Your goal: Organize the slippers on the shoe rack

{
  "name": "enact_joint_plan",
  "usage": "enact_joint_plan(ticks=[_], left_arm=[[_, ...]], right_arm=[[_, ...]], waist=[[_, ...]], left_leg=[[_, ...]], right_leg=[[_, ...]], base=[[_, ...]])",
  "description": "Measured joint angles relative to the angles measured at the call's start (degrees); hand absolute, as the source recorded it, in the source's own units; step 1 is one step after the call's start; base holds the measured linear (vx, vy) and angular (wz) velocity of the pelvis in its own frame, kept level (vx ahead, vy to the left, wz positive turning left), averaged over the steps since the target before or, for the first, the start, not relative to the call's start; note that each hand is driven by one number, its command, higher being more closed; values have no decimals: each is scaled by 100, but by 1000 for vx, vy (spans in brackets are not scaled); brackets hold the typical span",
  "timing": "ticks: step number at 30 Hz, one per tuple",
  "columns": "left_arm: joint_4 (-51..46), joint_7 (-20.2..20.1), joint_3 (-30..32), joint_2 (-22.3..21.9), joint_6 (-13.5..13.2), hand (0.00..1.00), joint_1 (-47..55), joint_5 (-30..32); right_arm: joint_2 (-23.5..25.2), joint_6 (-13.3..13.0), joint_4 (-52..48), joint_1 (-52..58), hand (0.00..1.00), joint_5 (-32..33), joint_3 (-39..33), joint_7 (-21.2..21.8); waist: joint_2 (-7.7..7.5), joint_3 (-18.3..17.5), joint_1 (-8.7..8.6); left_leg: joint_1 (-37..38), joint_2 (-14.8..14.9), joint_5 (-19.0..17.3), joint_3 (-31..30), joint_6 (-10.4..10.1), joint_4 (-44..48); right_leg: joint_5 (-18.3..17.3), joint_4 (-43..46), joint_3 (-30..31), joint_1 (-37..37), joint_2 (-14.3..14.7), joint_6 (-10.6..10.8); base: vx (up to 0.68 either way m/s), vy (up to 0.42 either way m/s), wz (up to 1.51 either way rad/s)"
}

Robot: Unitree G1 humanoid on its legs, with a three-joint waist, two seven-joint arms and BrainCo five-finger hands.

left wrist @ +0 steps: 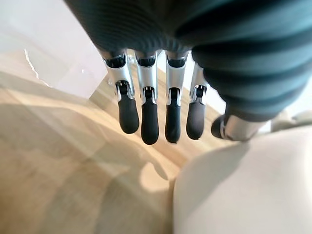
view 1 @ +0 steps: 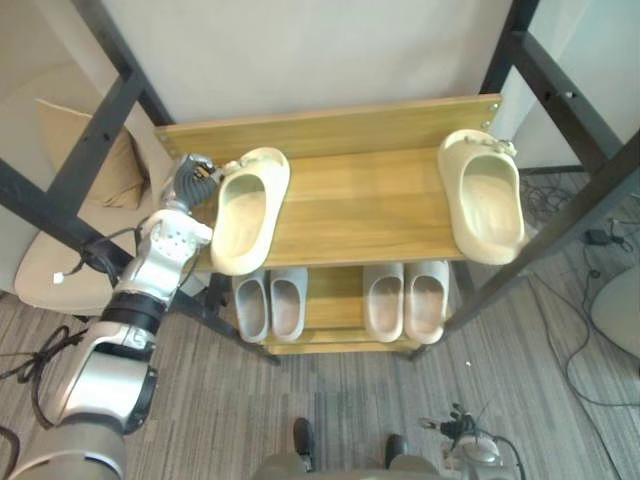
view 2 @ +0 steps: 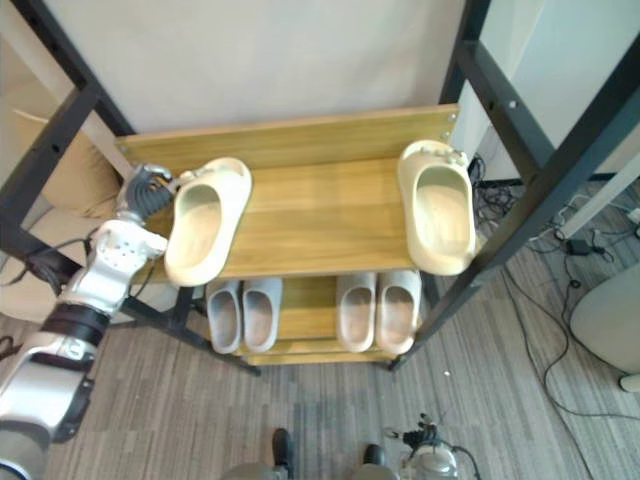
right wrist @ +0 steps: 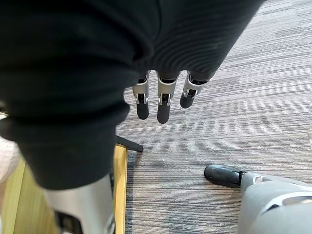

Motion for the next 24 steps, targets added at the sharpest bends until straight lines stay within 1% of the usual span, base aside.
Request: enact_joint_plan(ticks=[1, 3, 4, 7, 10, 14, 17, 24], left_arm=[[-200, 129, 158, -80, 9, 0, 54, -4], [-388, 195, 250, -116, 7, 0, 129, -7], [-625, 327, 332, -158, 4, 0, 238, -57], [-1066, 460, 554, -283, -8, 0, 455, -226], [-1512, 551, 593, -289, -37, 0, 696, -288], [-1929, 539, 654, -293, -48, 0, 915, -325], [-2032, 522, 654, -294, -136, 0, 1007, -311], [-2315, 277, 637, -293, -164, 0, 1291, -205]], right_arm=[[2, -2, -1, -4, 0, -1, 2, -4], [2, -4, -1, -1, 0, -1, 1, -7], [2, -4, -1, 3, 0, -1, 2, -10], [2, -19, -9, -9, 0, -1, 14, -13], [2, -28, -11, -7, 0, -3, 33, -14], [0, -29, -12, -1, 0, -7, 86, -13], [-1, -29, -16, -4, 0, -11, 202, -11], [0, -28, -29, -12, 0, -18, 213, -10]], waist=[[-4, 8, 0], [-4, 13, 0], [-5, 13, 3], [-6, 14, 16], [-6, 14, 31], [-9, 15, 53], [-13, 16, 68], [-39, 9, 83]], left_leg=[[0, 1, 0, 1, 0, -1], [0, 1, 0, 1, 0, -1], [0, 1, 0, 1, 0, -1], [0, 1, 0, 0, 0, 0], [0, 1, 0, 0, 0, -1], [1, 1, 0, -19, 0, -3], [2, 3, 0, -33, 1, -5], [2, 1, 0, -51, 1, -3]], right_leg=[[0, 0, 1, 0, 0, 0], [0, 0, 1, 0, 1, 0], [0, -1, 0, 2, 1, 0], [-1, -2, 0, 13, 2, -1], [-1, -1, 0, 16, 3, -2], [-1, 2, -5, 16, 3, -2], [-1, 5, -13, 19, 3, -2], [-2, 5, -27, 27, 3, -3]], base=[[0, 0, 0], [0, 0, 0], [0, 0, 0], [0, 0, 0], [0, 0, 0], [0, 0, 0], [0, 0, 0], [0, 0, 0]])
